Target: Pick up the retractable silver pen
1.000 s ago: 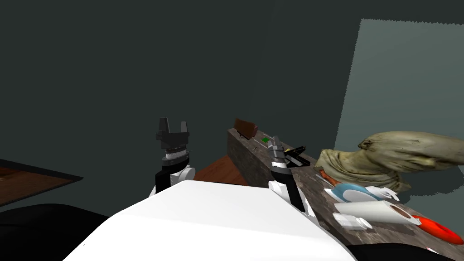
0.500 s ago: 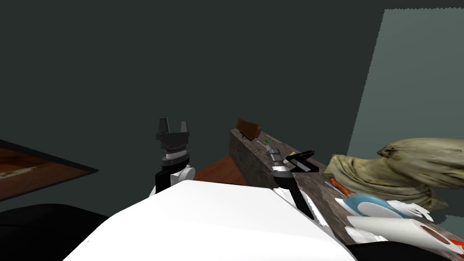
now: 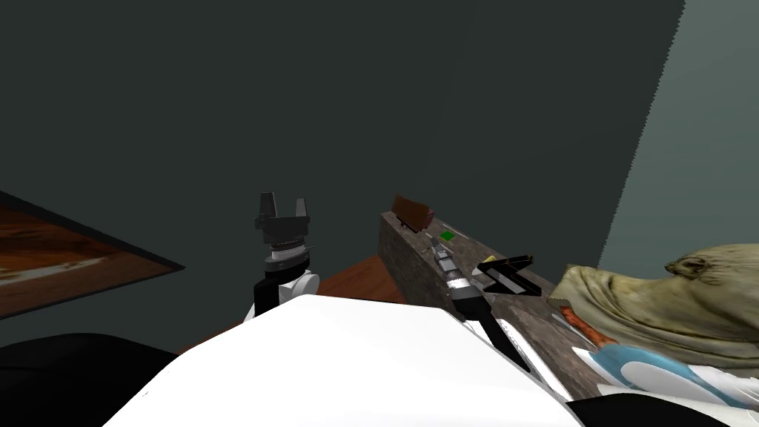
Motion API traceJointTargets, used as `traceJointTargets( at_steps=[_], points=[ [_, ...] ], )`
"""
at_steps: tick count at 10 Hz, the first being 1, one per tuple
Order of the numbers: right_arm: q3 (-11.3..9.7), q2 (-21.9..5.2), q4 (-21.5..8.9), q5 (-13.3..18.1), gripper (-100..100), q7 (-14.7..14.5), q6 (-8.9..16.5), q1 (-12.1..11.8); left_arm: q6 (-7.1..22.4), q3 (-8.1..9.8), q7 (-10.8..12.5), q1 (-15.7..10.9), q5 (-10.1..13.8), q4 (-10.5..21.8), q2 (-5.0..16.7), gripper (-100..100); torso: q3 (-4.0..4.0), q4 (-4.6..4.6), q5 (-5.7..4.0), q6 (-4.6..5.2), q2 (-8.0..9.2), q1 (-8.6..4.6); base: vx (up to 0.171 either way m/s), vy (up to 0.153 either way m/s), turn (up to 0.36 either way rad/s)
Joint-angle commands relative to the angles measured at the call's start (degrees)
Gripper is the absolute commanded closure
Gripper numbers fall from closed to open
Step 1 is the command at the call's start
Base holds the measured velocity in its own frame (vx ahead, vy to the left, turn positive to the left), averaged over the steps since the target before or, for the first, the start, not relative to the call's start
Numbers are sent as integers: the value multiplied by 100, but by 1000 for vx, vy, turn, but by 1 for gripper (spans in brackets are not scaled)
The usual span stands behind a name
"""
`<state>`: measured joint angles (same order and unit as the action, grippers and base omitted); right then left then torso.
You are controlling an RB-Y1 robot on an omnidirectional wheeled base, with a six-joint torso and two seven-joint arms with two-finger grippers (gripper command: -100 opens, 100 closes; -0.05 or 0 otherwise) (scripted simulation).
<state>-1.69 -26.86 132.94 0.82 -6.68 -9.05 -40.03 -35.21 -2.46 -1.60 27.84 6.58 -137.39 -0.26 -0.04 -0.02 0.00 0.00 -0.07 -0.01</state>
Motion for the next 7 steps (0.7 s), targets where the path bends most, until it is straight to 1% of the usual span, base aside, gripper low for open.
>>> traceJointTargets(
  at_steps=[1, 2, 3, 4, 5, 6, 7],
  points=[
    [-6, -204, -24, 9, -100, -7, 25, -19, 0, 0, 0, 0, 0, 0, 0, 0, 0, 0, 0, 0, 0, 0, 6, -1, -11],
    [-70, -415, 36, 89, -100, -48, 270, -260, 0, 0, 0, 0, 0, 0, 0, 0, 2, 1, 0, 1, 3, 0, 13, 5, 183],
    [-70, -596, 36, 89, -100, -48, 270, -260, 0, 0, 0, -1, 0, 0, 0, 0, 2, 1, 0, -2, 3, 1, 16, 0, 111],
    [-70, -664, 36, 89, -100, -48, 270, -260, 0, 0, 0, 0, 0, 0, 0, 0, 1, 1, 0, 1, 2, 0, 8, -1, -14],
    [-137, -884, 100, 172, -100, -91, 529, -514, 0, 0, 0, 0, 0, 0, 0, 0, 2, 1, 0, 1, 3, 0, 15, 5, 191],
    [-137, -1103, 100, 172, -100, -91, 529, -514, 0, 0, 0, -1, 0, 0, 0, 0, 1, 0, 0, -2, 1, 1, 17, -3, 116],
    [-205, -1281, 166, 258, -100, -134, 782, -714, 0, 0, 0, 0, 0, 0, 0, 0, 0, 0, 0, 1, 0, -1, 25, -1, 208]
  ],
)
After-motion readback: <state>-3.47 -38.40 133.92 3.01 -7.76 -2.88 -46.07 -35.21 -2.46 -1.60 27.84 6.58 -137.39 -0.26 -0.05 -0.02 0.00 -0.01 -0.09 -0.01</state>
